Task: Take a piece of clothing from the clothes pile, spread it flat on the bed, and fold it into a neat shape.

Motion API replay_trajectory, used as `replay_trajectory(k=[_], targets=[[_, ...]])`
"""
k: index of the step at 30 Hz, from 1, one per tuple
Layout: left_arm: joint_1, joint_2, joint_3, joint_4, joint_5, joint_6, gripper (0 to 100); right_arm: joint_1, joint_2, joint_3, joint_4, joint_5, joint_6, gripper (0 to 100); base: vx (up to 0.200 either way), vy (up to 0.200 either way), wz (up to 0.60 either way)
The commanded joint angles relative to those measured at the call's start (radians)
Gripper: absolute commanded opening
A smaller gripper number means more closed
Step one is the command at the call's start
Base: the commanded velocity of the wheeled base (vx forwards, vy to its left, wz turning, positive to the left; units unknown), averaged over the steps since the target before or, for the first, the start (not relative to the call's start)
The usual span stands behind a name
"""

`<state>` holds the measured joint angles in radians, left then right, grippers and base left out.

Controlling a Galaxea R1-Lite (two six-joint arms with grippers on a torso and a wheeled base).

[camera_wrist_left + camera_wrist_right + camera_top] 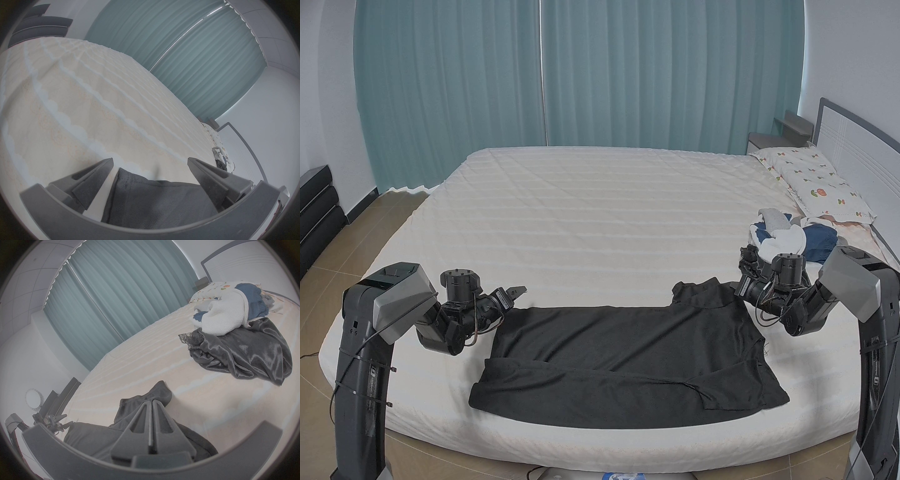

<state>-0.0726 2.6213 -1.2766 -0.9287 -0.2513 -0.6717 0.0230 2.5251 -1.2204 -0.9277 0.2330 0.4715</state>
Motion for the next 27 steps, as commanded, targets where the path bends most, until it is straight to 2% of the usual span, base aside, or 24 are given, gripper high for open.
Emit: replay_trajectory(k=[1, 3, 4, 15, 16, 21, 27], targets=[[-0.001, 0.011, 0.008, -0.001, 0.0, 0.003, 100, -0.002, 0.003, -0.002, 0.0, 0.0, -0.001, 0, 0.0, 0.0, 0.0], [-0.001, 0.01, 0.011, -0.001, 0.0, 0.006, 100, -0.002, 0.001, -0.002, 0.0, 0.0, -0.001, 0, 0.0, 0.0, 0.0], [-0.001, 0.01, 0.013, -0.001, 0.0, 0.012, 0, -0.002, 0.0, -0.002, 0.0, 0.0, -0.001, 0, 0.0, 0.0, 0.0], [0.0, 0.01, 0.029, -0.018, 0.014, 0.055, 0, -0.005, -0.003, -0.013, 0.003, 0.0, 0.001, 0, 0.0, 0.0, 0.0], [0.008, 0.006, 0.048, -0.05, 0.027, 0.084, 0, -0.006, -0.005, -0.013, -0.002, 0.0, 0.001, 0, 0.0, 0.0, 0.0], [0.011, -0.003, 0.095, -0.134, 0.029, 0.086, 0, -0.006, -0.008, -0.016, -0.002, 0.0, 0.001, 0, 0.0, 0.0, 0.0], [0.016, -0.033, 0.128, -0.142, 0.029, 0.086, 0, -0.008, -0.014, -0.016, -0.003, 0.0, 0.003, 0, 0.0, 0.0, 0.0]])
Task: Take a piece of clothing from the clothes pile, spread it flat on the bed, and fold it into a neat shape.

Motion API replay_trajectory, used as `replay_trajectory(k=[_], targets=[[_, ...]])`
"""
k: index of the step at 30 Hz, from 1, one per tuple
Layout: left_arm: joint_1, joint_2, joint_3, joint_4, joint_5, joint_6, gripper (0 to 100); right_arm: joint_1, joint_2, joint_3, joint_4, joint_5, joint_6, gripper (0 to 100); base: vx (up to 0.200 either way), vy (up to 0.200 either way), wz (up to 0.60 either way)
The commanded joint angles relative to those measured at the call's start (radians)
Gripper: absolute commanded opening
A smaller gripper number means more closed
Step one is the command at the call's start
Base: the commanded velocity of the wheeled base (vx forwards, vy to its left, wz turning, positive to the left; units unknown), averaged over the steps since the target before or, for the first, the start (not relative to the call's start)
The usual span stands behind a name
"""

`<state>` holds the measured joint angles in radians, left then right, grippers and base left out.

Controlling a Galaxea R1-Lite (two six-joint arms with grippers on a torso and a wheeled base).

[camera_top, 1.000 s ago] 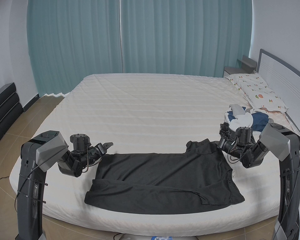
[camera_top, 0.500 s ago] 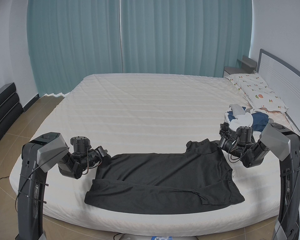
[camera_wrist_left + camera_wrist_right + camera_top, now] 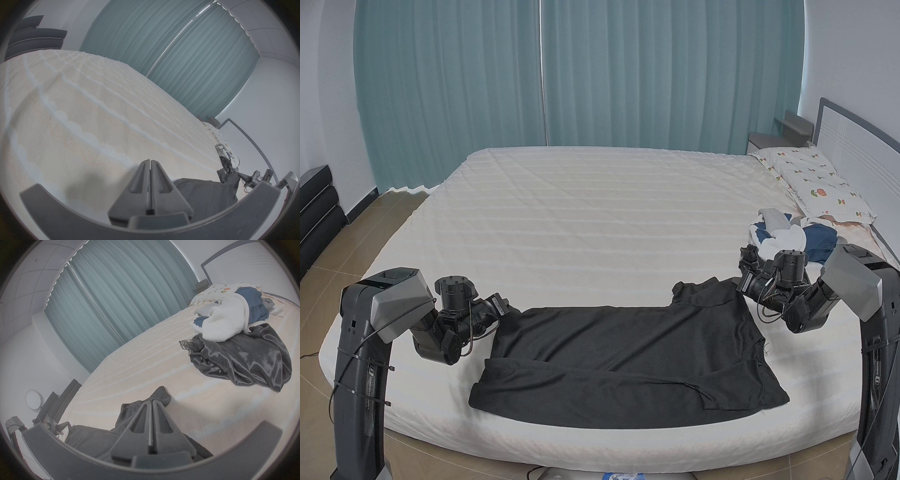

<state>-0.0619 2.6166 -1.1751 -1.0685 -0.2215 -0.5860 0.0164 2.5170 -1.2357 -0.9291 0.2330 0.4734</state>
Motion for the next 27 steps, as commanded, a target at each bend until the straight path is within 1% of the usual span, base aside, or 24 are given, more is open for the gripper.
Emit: replay_trajectory(k=[1, 5, 10, 11, 13, 17, 27], targets=[[0.005, -0.029, 0.026, -0.002, -0.001, 0.0, 0, -0.001, -0.006, -0.001, -0.002, 0.0, 0.001, 0, 0.0, 0.0, 0.0], [0.03, -0.049, 0.034, -0.004, -0.001, -0.003, 0, -0.007, -0.009, -0.001, -0.004, 0.002, 0.001, 0, 0.0, 0.0, 0.0], [0.033, -0.029, 0.005, 0.009, -0.01, -0.021, 0, -0.01, -0.007, -0.001, -0.004, 0.002, 0.001, 0, 0.0, 0.0, 0.0], [0.03, -0.029, 0.0, 0.009, -0.013, -0.021, 100, -0.01, -0.006, -0.001, -0.007, 0.002, 0.001, 0, 0.0, 0.0, 0.0], [0.025, -0.027, -0.005, 0.018, -0.027, -0.021, 100, -0.009, -0.004, -0.001, -0.013, 0.0, 0.001, 0, 0.0, 0.0, 0.0], [0.002, -0.027, -0.005, 0.051, -0.085, -0.023, 100, -0.004, -0.003, 0.001, -0.017, 0.0, 0.001, 0, 0.0, 0.0, 0.0], [-0.009, -0.001, -0.026, 0.084, -0.093, -0.021, 100, -0.001, -0.001, -0.001, -0.017, 0.0, 0.001, 0, 0.0, 0.0, 0.0]])
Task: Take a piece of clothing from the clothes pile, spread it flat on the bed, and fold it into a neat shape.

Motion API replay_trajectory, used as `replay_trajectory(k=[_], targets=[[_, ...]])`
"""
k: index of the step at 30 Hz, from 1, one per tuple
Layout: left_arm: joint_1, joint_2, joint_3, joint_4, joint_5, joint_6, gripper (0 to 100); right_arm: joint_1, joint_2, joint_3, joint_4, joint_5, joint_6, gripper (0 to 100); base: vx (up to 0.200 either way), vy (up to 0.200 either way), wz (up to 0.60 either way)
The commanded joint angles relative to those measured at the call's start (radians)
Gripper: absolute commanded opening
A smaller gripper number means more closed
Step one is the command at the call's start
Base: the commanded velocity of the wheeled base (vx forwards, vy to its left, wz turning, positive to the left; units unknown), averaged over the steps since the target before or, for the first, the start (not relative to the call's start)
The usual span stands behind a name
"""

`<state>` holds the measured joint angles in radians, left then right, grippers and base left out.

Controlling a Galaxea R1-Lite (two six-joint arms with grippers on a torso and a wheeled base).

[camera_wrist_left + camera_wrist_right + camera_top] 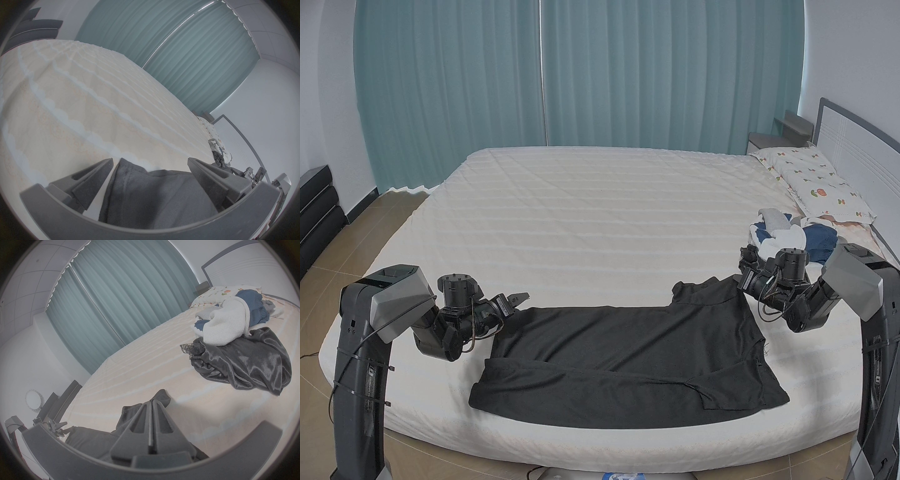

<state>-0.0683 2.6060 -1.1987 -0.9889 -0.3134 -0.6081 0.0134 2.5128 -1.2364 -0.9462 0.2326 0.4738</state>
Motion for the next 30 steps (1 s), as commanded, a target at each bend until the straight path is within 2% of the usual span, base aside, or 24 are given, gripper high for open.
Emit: replay_trajectory(k=[1, 4, 5, 17, 25, 30], targets=[[-0.004, 0.009, -0.002, 0.004, -0.001, 0.001, 100, 0.002, 0.004, 0.0, 0.001, 0.001, 0.0, 0, 0.0, 0.0, 0.0], [-0.004, 0.009, 0.002, 0.004, -0.003, 0.001, 100, 0.002, 0.004, 0.0, 0.001, 0.001, 0.0, 0, 0.0, 0.0, 0.0], [-0.004, 0.009, 0.004, 0.006, -0.003, 0.004, 0, 0.002, 0.004, 0.0, 0.001, 0.001, 0.0, 0, 0.0, 0.0, 0.0], [0.004, 0.008, 0.025, -0.007, 0.013, 0.037, 0, -0.01, 0.001, -0.008, 0.001, 0.001, 0.0, 0, 0.0, 0.0, 0.0], [0.016, -0.01, 0.039, -0.043, 0.057, 0.027, 0, -0.006, -0.003, -0.008, 0.0, 0.001, 0.0, 0, 0.0, 0.0, 0.0], [0.018, -0.047, 0.05, -0.062, 0.063, -0.021, 0, -0.006, -0.014, -0.006, -0.019, 0.001, 0.002, 0, 0.0, 0.0, 0.0]])
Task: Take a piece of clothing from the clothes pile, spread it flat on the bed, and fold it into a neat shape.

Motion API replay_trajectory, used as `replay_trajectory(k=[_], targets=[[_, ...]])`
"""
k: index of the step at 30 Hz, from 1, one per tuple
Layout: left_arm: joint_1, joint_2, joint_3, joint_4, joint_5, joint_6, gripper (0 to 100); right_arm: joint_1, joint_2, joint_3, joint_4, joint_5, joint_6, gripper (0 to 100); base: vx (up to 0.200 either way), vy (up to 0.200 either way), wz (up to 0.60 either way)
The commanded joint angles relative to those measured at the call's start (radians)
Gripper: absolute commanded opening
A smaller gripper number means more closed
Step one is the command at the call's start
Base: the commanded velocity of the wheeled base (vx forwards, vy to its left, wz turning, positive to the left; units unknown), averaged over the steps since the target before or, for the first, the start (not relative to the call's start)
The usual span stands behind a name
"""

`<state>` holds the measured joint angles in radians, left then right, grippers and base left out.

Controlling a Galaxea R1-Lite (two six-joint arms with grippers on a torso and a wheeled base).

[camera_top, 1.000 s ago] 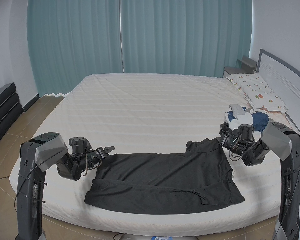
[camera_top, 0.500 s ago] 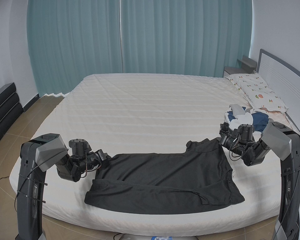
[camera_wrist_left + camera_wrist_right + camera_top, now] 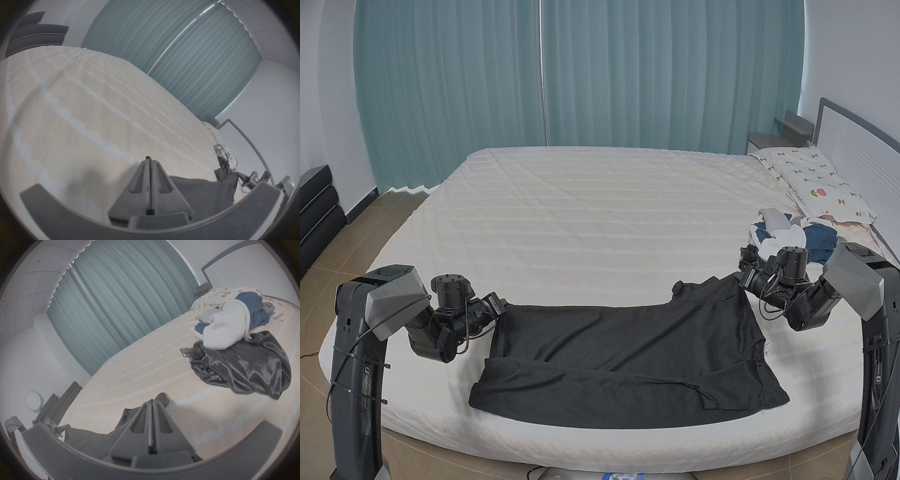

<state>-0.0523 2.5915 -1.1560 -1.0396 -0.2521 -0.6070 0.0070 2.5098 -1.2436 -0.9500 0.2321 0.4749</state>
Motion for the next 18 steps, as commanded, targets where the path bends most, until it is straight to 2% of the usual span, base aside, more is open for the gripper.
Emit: replay_trajectory(k=[1, 5, 11, 18], targets=[[0.002, -0.037, 0.012, -0.023, 0.002, -0.034, 0, 0.001, -0.016, 0.001, -0.024, 0.001, 0.001, 0, 0.0, 0.0, 0.0], [0.012, -0.04, 0.019, -0.085, 0.004, -0.051, 0, 0.001, -0.02, 0.013, -0.036, 0.001, 0.001, 0, 0.0, 0.0, 0.0], [0.025, -0.05, 0.03, -0.089, 0.002, -0.051, 0, -0.001, -0.034, 0.018, -0.049, 0.003, 0.005, 0, 0.0, 0.0, 0.0], [0.031, -0.07, 0.07, -0.094, 0.002, -0.051, 0, -0.005, -0.081, 0.102, -0.05, 0.03, 0.007, 0, 0.0, 0.0, 0.0]])
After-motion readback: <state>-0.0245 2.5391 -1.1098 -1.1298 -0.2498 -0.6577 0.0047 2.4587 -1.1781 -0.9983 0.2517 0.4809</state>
